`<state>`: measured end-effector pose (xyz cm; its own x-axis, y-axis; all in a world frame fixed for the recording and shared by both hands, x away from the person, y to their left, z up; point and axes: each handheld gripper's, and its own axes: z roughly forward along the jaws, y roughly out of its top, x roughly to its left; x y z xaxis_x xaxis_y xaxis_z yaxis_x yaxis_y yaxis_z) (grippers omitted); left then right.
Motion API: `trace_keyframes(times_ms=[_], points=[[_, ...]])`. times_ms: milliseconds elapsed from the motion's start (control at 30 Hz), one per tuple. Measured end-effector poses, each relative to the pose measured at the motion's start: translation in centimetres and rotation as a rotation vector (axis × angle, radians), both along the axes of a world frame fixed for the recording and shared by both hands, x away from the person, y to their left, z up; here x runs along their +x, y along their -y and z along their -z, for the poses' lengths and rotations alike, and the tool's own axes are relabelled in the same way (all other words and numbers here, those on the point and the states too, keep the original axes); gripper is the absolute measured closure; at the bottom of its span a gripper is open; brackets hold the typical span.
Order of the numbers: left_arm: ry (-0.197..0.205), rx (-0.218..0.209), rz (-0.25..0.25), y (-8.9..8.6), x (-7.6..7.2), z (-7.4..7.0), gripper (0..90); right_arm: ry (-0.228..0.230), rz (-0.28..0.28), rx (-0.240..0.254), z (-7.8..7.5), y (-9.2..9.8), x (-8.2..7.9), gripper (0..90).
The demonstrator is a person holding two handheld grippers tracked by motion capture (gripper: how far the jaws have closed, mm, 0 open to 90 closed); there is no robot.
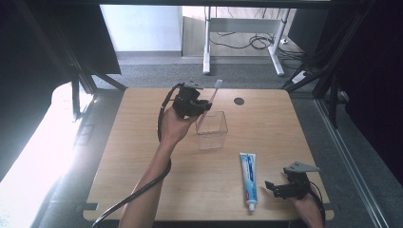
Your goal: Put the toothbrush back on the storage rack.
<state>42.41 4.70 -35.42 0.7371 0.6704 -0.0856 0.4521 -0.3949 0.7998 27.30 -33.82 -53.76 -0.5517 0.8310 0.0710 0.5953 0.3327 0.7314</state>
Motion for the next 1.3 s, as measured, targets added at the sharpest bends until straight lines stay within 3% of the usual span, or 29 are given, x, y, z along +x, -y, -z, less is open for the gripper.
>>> trace_keyframes(times_ms=[333,467,933,1300], points=[[0.018,0.003,-0.015,1.4,1.1,2.0,79.1,0.000,-0.002,0.001,0.0,0.1,0.0,0.0],[0.033,0.024,-0.029,1.8,1.3,3.1,79.2,-0.001,-0.002,0.003,0.0,0.1,0.0,0.0],[0.044,0.019,-0.056,1.8,1.0,6.4,79.2,-0.007,-0.006,-0.002,0.1,0.0,0.0,0.0],[0.044,0.049,-0.029,2.2,0.6,8.6,79.1,-0.009,-0.007,-0.008,0.1,0.0,0.0,0.0]])
